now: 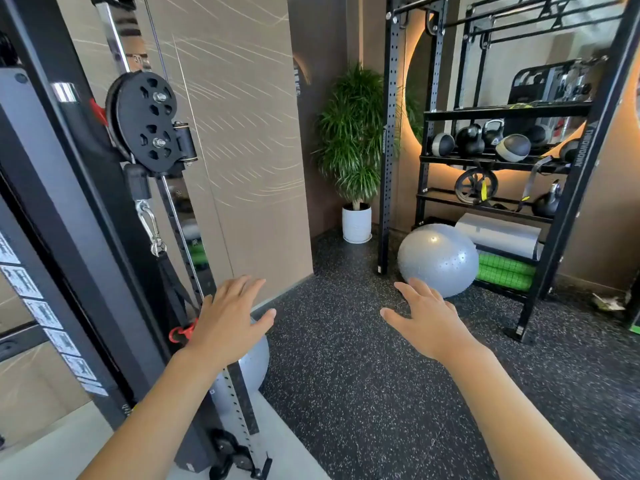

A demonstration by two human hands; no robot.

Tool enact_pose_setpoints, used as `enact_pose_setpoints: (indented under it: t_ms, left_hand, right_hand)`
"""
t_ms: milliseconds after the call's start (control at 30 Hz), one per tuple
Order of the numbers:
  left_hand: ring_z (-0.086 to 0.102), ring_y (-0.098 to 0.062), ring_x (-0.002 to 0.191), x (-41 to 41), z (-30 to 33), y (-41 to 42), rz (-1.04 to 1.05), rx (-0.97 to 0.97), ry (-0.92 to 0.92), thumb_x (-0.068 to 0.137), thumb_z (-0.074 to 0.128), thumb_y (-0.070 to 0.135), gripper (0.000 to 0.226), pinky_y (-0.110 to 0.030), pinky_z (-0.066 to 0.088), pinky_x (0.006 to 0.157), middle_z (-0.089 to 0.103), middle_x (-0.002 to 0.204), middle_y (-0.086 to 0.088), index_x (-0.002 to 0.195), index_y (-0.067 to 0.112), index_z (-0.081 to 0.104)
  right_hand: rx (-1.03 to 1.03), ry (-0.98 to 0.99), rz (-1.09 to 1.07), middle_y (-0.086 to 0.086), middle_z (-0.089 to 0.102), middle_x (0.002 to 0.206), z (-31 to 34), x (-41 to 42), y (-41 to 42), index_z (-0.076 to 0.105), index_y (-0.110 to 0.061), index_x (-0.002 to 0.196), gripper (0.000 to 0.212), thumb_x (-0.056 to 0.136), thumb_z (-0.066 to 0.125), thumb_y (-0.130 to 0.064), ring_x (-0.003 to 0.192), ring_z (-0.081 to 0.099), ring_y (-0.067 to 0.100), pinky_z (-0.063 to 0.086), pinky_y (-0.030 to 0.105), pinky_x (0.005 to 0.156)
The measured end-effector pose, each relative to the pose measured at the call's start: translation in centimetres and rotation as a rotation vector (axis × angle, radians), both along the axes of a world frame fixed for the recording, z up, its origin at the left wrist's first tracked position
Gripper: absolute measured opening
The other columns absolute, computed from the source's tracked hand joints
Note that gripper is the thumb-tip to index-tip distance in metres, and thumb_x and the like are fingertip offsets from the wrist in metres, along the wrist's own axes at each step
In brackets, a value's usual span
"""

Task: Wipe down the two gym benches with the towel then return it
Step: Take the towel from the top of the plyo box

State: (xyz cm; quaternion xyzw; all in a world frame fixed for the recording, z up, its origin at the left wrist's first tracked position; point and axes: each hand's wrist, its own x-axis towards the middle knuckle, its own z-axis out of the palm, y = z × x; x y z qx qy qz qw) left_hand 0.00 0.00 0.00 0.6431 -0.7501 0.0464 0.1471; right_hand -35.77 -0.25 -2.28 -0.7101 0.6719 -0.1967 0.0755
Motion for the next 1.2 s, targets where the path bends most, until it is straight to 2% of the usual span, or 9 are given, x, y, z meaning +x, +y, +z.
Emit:
enact_pose_setpoints:
  t_ms: [233, 433, 667, 833, 1000, 1200]
  left_hand:
    - [0.021, -0.021, 0.156, -2.5, -1.2, 1.1, 0.012, -0.013, -0.013, 0.099, 0.033, 0.068, 0.072, -0.054, 0.028, 0.124, 0.027, 0.169, 0.004, 0.162, 0.034, 0.026]
    - [0.023, -0.020, 0.154, -4.7, -1.9, 0.7, 0.007, -0.010, 0.016, 0.100, 0.037, 0.066, 0.070, -0.054, 0.030, 0.123, 0.028, 0.168, 0.005, 0.162, 0.034, 0.028]
    - [0.027, -0.016, 0.150, -7.6, -2.2, -2.0, -0.093, -0.058, 0.107, 0.100, 0.046, 0.058, 0.064, -0.048, 0.032, 0.119, 0.034, 0.163, 0.008, 0.158, 0.033, 0.036]
    - [0.031, -0.017, 0.149, -9.8, -4.1, -5.8, -0.155, -0.060, 0.153, 0.101, 0.056, 0.049, 0.061, -0.044, 0.032, 0.119, 0.038, 0.161, 0.007, 0.157, 0.029, 0.041]
    - [0.031, -0.015, 0.151, -10.7, -7.1, -10.5, -0.185, -0.017, 0.331, 0.099, 0.058, 0.049, 0.060, -0.050, 0.033, 0.123, 0.039, 0.159, 0.013, 0.155, 0.034, 0.042]
    - [0.025, -0.020, 0.156, -11.8, -8.5, -18.7, -0.244, 0.047, 0.312, 0.097, 0.061, 0.052, 0.066, -0.055, 0.028, 0.125, 0.035, 0.164, 0.010, 0.157, 0.034, 0.040]
  right_hand:
    - [-0.005, -0.004, 0.044, -0.004, 0.022, 0.169, -1.5, -2.4, 0.1, 0.029, -0.030, 0.161, 0.079, 0.096, 0.041, -0.074, 0.154, 0.023, 0.025, 0.027, 0.056, 0.119]
    - [-0.007, -0.038, 0.051, -0.004, 0.023, 0.169, -2.4, -3.9, -0.5, 0.029, -0.032, 0.161, 0.077, 0.097, 0.042, -0.073, 0.154, 0.024, 0.025, 0.027, 0.057, 0.120]
    - [-0.049, -0.119, -0.023, -0.007, 0.030, 0.166, -3.7, -5.9, -2.7, 0.035, -0.031, 0.159, 0.073, 0.097, 0.044, -0.069, 0.151, 0.028, 0.022, 0.029, 0.055, 0.120]
    - [-0.072, -0.173, -0.119, -0.007, 0.035, 0.162, -5.7, -7.3, -5.0, 0.039, -0.030, 0.156, 0.067, 0.099, 0.048, -0.063, 0.148, 0.033, 0.022, 0.030, 0.056, 0.118]
    - [-0.068, -0.158, -0.165, -0.008, 0.033, 0.163, -7.1, -8.1, -8.7, 0.039, -0.030, 0.156, 0.066, 0.099, 0.046, -0.063, 0.149, 0.030, 0.021, 0.028, 0.054, 0.120]
    - [-0.051, -0.120, -0.242, -0.006, 0.032, 0.164, -8.0, -8.6, -13.3, 0.038, -0.030, 0.156, 0.066, 0.099, 0.048, -0.061, 0.151, 0.027, 0.021, 0.026, 0.055, 0.121]
